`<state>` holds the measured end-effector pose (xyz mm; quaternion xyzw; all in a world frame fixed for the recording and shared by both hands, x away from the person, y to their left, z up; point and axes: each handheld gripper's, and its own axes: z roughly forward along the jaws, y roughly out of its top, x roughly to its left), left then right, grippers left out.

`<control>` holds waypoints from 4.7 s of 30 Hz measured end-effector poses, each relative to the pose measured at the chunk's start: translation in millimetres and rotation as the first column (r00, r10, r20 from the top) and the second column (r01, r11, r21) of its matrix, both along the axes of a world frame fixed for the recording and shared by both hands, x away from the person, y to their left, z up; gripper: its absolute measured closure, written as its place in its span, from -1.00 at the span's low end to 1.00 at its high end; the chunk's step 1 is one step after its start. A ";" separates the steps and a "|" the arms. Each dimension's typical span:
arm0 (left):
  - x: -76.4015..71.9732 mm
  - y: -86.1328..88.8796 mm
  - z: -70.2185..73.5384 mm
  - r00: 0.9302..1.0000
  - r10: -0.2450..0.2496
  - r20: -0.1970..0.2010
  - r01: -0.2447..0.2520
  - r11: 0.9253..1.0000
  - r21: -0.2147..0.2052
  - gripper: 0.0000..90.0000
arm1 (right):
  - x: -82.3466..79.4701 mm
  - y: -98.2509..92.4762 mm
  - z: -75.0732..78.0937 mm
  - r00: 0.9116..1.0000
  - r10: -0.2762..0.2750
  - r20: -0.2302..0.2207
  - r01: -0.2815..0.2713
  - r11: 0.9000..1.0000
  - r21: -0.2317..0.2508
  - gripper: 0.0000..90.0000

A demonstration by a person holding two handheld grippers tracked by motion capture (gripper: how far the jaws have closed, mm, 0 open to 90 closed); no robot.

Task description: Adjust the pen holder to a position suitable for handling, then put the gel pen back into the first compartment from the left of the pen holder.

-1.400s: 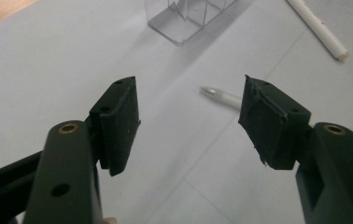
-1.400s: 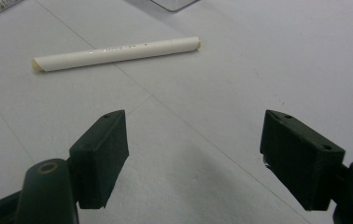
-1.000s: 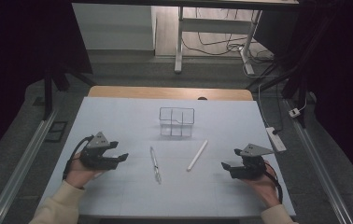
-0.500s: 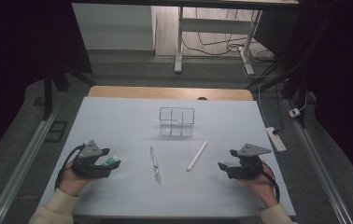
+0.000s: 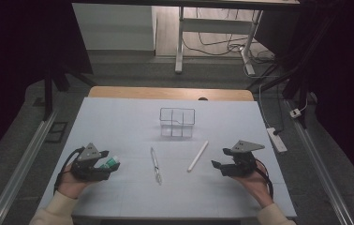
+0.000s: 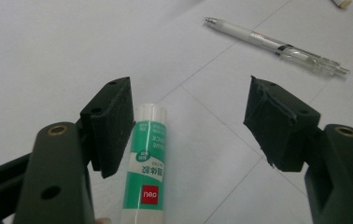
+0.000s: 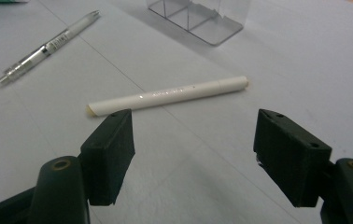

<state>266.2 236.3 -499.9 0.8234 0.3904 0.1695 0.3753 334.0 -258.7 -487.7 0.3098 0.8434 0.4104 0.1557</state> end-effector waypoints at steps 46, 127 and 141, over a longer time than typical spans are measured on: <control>2.5 -1.4 -3.8 1.000 -0.005 -0.012 0.005 1.000 0.015 -0.30 | 10.9 111.1 7.6 0.983 0.161 -0.084 -0.162 0.987 -0.010 -0.33; 4.4 2.1 -7.4 1.000 -0.002 -0.018 0.003 0.999 0.035 -0.31 | 34.6 231.7 -30.6 0.965 0.151 -0.215 -0.205 0.944 -0.259 0.64; 4.8 2.0 -8.6 1.000 -0.002 -0.021 0.003 0.999 0.038 -0.31 | 33.2 232.2 -30.4 0.963 0.168 -0.212 -0.222 0.938 -0.265 0.75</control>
